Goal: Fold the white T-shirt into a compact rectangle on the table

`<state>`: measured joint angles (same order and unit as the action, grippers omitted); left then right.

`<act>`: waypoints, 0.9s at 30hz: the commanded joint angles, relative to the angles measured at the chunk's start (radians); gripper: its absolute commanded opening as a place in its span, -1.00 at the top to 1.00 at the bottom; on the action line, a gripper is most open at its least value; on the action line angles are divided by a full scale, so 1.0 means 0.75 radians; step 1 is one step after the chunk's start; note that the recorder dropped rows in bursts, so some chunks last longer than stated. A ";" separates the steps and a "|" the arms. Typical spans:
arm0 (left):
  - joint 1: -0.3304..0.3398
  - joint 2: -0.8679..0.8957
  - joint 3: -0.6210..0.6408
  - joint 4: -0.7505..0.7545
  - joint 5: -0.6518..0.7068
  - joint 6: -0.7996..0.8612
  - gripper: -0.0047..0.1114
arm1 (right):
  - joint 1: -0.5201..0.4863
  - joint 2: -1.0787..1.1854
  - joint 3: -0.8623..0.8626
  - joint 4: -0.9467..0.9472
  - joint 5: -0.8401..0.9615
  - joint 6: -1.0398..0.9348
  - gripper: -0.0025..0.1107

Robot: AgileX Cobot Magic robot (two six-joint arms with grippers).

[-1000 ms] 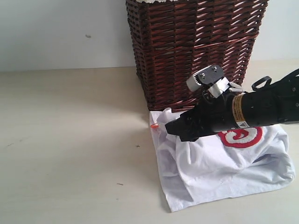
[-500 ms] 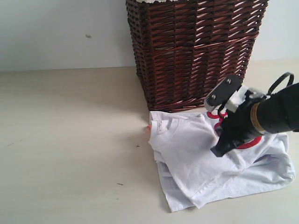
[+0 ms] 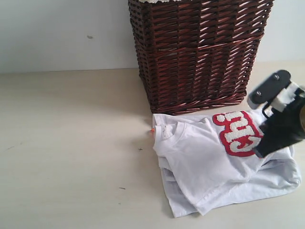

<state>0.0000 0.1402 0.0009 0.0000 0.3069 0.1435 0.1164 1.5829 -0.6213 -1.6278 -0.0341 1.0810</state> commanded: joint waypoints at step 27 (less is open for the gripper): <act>0.002 -0.006 -0.001 -0.010 -0.005 0.002 0.92 | -0.155 0.257 0.058 0.395 -0.489 -0.333 0.96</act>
<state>0.0000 0.1402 0.0009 0.0000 0.3069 0.1435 0.0040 1.7393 -0.5690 -1.3353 -0.4001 0.8646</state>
